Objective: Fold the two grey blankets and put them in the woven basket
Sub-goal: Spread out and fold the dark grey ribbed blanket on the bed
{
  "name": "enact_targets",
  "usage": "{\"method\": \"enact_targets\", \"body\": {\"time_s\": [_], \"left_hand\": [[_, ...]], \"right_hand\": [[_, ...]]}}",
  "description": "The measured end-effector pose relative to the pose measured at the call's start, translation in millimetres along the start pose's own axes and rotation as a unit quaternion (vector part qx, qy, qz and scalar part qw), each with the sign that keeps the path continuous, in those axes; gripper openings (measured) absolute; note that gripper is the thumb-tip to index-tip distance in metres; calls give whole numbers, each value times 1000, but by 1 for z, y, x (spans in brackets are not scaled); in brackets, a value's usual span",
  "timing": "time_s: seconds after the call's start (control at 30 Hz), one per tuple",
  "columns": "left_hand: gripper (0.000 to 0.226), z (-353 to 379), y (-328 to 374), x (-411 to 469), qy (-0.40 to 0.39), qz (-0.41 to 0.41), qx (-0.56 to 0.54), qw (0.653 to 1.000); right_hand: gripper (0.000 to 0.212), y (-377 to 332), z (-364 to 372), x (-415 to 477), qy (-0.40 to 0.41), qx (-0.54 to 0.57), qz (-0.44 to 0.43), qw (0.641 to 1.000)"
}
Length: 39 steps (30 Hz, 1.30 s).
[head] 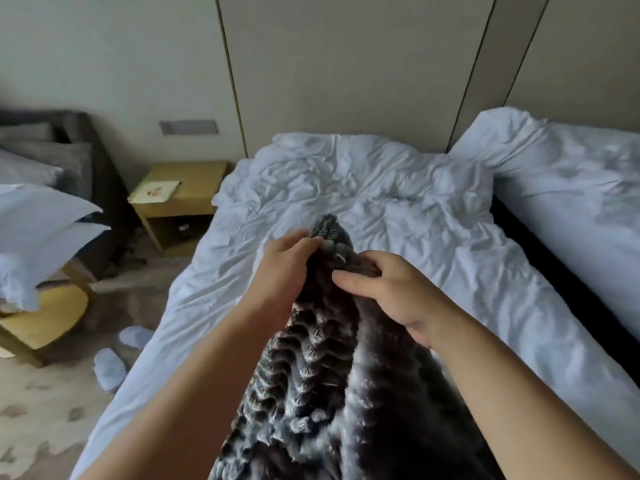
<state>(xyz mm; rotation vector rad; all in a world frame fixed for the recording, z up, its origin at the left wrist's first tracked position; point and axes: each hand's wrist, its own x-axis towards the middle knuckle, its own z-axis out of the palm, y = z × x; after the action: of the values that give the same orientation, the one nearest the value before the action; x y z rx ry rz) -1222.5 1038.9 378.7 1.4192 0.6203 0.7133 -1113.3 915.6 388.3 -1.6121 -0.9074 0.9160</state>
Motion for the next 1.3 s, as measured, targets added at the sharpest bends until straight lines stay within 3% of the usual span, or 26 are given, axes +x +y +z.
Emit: {"method": "enact_targets", "body": {"time_s": [0.13, 0.2, 0.27, 0.33, 0.4, 0.5, 0.63, 0.7, 0.8, 0.83, 0.93, 1.07, 1.3], "left_hand": [[24, 3, -2, -9, -31, -30, -44, 998], [20, 4, -3, -13, -71, -32, -64, 995], [21, 4, 0, -18, -112, -18, -72, 991], [33, 2, 5, -21, -150, -1, -52, 987], [36, -1, 11, -23, -163, 55, 29, 985], [23, -12, 22, -21, -133, 128, 119, 976], [17, -33, 41, -13, -151, 126, 150, 969], [26, -42, 49, -8, -176, 121, 160, 964], [35, -53, 62, 0, -187, 123, 149, 963], [38, -57, 68, 2, -184, 125, 140, 965], [35, -70, 85, 13, -120, 145, 118, 975], [36, -93, 114, 37, 35, 167, 110, 979], [30, -169, 173, 71, 255, 200, 52, 945]], "right_hand": [[26, -7, -9, -27, -71, 255, -62, 962], [26, -12, -4, -33, -65, 312, -83, 944], [19, -13, 7, -27, 43, 214, -70, 973], [15, -16, 19, -20, 164, 101, -56, 980], [14, -19, 28, -17, 203, 47, -74, 975], [16, -20, 37, -12, 215, 32, -112, 970], [19, -26, 36, -1, 138, 79, -148, 976], [21, -31, 31, 5, 77, 64, -159, 982], [52, -37, 22, 19, -20, 60, -116, 991], [50, -40, 19, 23, -64, 52, -99, 992], [24, -50, 15, 31, -150, -38, -53, 987], [23, -68, 15, 50, -119, -111, -19, 986], [10, -118, 10, 83, -66, -221, -41, 972]]}}
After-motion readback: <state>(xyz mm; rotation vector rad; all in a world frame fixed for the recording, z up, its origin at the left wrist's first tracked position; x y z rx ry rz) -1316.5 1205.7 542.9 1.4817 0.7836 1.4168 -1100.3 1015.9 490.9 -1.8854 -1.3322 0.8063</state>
